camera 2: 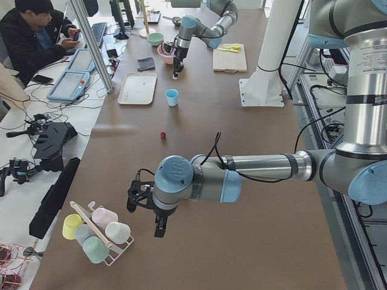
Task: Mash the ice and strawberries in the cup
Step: 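Carry the ice cube with the right gripper over the light-blue cup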
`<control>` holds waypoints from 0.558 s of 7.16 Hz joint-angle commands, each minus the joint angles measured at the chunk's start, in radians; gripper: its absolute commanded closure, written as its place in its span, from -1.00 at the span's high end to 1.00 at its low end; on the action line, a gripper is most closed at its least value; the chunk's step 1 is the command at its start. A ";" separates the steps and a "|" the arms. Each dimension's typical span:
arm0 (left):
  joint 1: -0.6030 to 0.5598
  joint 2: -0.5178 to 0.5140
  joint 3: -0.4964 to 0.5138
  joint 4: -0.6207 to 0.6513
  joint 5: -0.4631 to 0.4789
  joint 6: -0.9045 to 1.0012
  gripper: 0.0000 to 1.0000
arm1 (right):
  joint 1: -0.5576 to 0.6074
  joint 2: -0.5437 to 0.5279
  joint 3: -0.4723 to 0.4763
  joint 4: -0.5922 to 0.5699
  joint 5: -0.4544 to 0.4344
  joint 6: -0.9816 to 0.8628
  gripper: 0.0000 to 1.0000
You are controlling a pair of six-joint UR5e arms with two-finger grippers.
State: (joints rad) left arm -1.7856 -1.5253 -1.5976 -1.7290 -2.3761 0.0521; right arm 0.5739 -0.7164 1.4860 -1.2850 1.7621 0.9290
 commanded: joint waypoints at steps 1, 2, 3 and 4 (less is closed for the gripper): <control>0.000 0.004 0.002 0.000 0.000 0.000 0.98 | -0.049 0.092 -0.108 0.009 -0.102 0.051 -1.00; 0.000 0.020 -0.004 -0.006 0.000 0.000 0.98 | -0.055 0.133 -0.146 0.010 -0.113 0.059 -1.00; -0.001 0.025 -0.005 -0.007 0.000 0.000 0.98 | -0.063 0.138 -0.151 0.016 -0.124 0.076 -1.00; -0.002 0.025 -0.004 -0.008 0.000 0.002 0.98 | -0.071 0.140 -0.158 0.024 -0.144 0.077 -1.00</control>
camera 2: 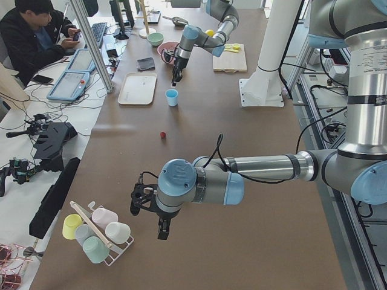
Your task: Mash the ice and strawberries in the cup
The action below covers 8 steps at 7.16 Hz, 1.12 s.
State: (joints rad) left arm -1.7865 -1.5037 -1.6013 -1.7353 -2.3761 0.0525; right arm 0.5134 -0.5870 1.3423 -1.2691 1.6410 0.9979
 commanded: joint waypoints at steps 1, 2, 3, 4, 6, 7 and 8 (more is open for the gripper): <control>-0.001 0.003 0.000 -0.001 0.000 0.004 0.98 | -0.015 0.009 -0.029 0.046 -0.032 0.008 -1.00; -0.001 0.003 0.001 -0.003 0.000 0.006 0.98 | -0.018 0.009 -0.040 0.066 -0.046 0.011 -1.00; -0.001 0.003 0.001 -0.003 0.000 0.006 0.98 | -0.029 0.007 -0.048 0.076 -0.067 0.011 -1.00; -0.001 0.003 0.001 -0.003 0.000 0.006 0.98 | -0.030 0.007 -0.046 0.080 -0.075 0.013 -0.70; -0.001 0.003 0.001 -0.003 0.000 0.006 0.98 | -0.035 0.003 -0.016 0.077 -0.073 0.007 0.98; -0.001 0.003 0.001 -0.004 0.000 0.007 0.98 | -0.035 -0.029 0.020 0.065 -0.052 -0.002 0.99; -0.001 0.003 0.001 -0.004 0.000 0.007 0.98 | -0.026 -0.110 0.097 0.063 -0.028 -0.034 1.00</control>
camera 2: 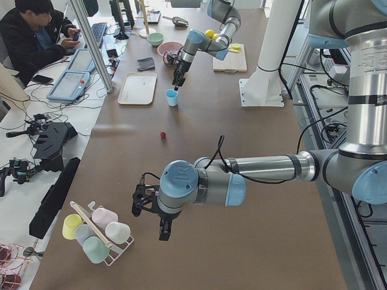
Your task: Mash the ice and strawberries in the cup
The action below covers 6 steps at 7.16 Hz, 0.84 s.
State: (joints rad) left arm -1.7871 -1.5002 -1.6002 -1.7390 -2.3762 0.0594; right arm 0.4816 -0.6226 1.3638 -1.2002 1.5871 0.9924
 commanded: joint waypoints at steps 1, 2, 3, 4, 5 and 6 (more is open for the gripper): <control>-0.002 0.002 -0.003 -0.001 0.000 0.002 0.98 | 0.041 -0.182 0.178 -0.010 0.051 -0.185 1.00; -0.012 0.002 -0.007 -0.001 -0.001 0.002 0.98 | 0.093 -0.275 0.249 -0.009 0.121 -0.245 1.00; -0.020 0.018 -0.018 -0.001 -0.002 0.002 0.98 | 0.156 -0.367 0.302 0.001 0.211 -0.251 1.00; -0.021 0.026 -0.030 -0.001 0.000 -0.001 0.98 | 0.231 -0.418 0.322 -0.004 0.290 -0.285 1.00; -0.021 0.026 -0.032 -0.001 0.000 -0.001 0.98 | 0.288 -0.492 0.346 -0.002 0.335 -0.352 1.00; -0.021 0.026 -0.030 -0.001 0.000 -0.001 0.98 | 0.316 -0.555 0.365 -0.009 0.362 -0.388 0.99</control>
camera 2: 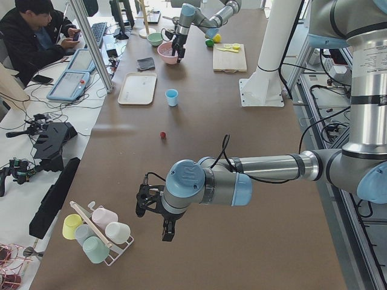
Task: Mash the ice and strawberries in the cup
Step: 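Move the right gripper back over the pink bowl of ice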
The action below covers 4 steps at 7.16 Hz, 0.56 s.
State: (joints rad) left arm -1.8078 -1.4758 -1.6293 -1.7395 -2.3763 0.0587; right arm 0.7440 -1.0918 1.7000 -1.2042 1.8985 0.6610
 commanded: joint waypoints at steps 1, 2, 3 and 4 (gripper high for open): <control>-0.001 0.002 -0.007 0.000 -0.001 0.000 0.98 | 0.073 -0.109 0.024 -0.005 0.059 -0.057 0.99; -0.001 0.002 -0.004 0.000 -0.001 0.000 0.98 | 0.077 -0.111 0.007 -0.005 0.063 -0.057 0.99; -0.001 0.002 -0.007 0.000 -0.001 -0.002 0.98 | 0.077 -0.112 -0.019 0.001 0.065 -0.060 0.98; -0.001 0.002 -0.007 0.000 -0.001 -0.002 0.98 | 0.084 -0.111 -0.043 -0.003 0.062 -0.116 0.93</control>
State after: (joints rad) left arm -1.8085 -1.4742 -1.6358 -1.7395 -2.3776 0.0573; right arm 0.8208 -1.2010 1.6854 -1.2059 1.9606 0.5885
